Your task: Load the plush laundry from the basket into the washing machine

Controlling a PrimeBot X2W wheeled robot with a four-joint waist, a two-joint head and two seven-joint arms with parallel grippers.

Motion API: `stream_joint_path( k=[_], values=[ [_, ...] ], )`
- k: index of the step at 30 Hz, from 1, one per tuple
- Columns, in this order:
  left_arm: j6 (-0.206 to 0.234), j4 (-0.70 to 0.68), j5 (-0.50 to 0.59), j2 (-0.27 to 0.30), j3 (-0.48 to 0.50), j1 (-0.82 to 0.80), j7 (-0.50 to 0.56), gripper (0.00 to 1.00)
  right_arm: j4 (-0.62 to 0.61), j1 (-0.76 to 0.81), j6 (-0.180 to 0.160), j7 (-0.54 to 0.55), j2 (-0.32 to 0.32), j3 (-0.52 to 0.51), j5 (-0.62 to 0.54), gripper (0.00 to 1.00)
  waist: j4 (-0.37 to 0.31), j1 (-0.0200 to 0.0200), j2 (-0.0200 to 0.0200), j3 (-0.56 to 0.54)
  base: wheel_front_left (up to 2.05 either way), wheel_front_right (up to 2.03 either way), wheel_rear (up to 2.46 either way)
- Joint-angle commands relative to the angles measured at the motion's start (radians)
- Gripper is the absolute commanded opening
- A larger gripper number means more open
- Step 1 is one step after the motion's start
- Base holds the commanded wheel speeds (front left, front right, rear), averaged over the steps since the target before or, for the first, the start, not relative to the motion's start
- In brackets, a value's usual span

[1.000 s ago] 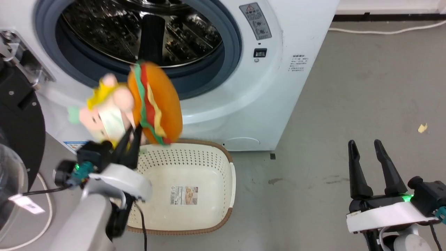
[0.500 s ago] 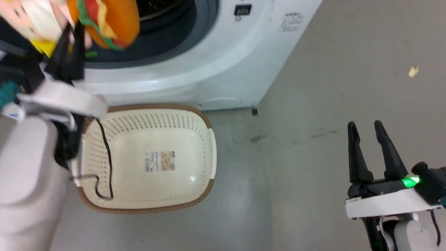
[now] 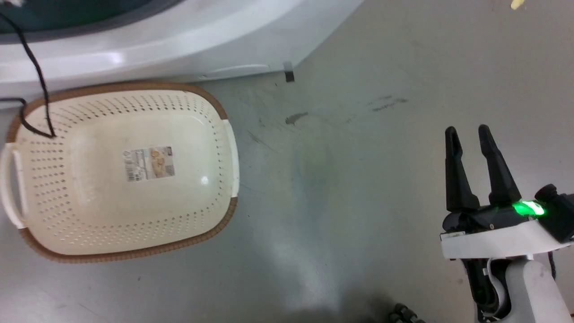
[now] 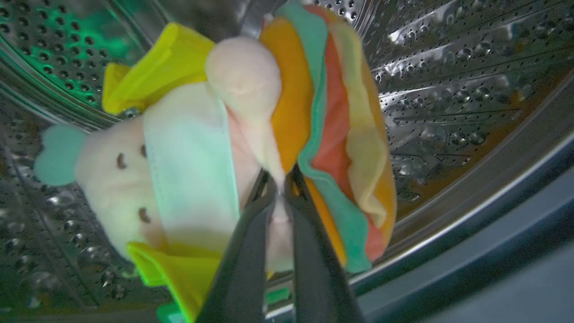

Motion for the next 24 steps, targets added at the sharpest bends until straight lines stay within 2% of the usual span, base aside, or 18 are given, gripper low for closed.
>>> stream_joint_path(
  k=[1, 5, 9, 16, 24],
  values=[
    [-0.007, 0.035, 0.008, 0.014, -0.019, -0.058, 0.032, 0.0, -0.002, -0.023, -0.001, -0.004, 0.0, 0.01, 0.013, 1.0, -0.036, -0.0002, 0.0, 0.051, 0.0, 0.0, 0.0],
    [-0.014, 0.137, 0.043, 0.053, -0.063, -0.151, 0.092, 0.0, -0.001, -0.043, -0.001, -0.004, 0.0, 0.028, 0.034, 1.0, -0.053, -0.0002, 0.0, 0.08, 0.0, 0.0, 0.0],
    [-0.017, 0.231, 0.045, 0.065, -0.087, -0.21, 0.129, 0.0, 0.002, -0.055, -0.001, -0.004, 0.0, 0.038, 0.046, 1.0, -0.064, -0.0002, 0.0, 0.095, 0.0, 0.0, 0.0],
    [-0.021, 0.321, 0.003, 0.039, -0.159, -0.272, 0.208, 0.0, 0.009, -0.063, -0.001, -0.004, 0.0, 0.034, 0.049, 1.0, -0.057, -0.0002, 0.0, 0.103, 0.0, 0.0, 0.0],
    [-0.022, 0.35, -0.054, 0.032, -0.217, -0.28, 0.199, 0.0, 0.017, -0.072, -0.001, -0.004, 0.0, 0.029, 0.039, 1.0, -0.041, -0.0002, 0.0, 0.075, 0.0, 0.0, 0.0]
  ],
)
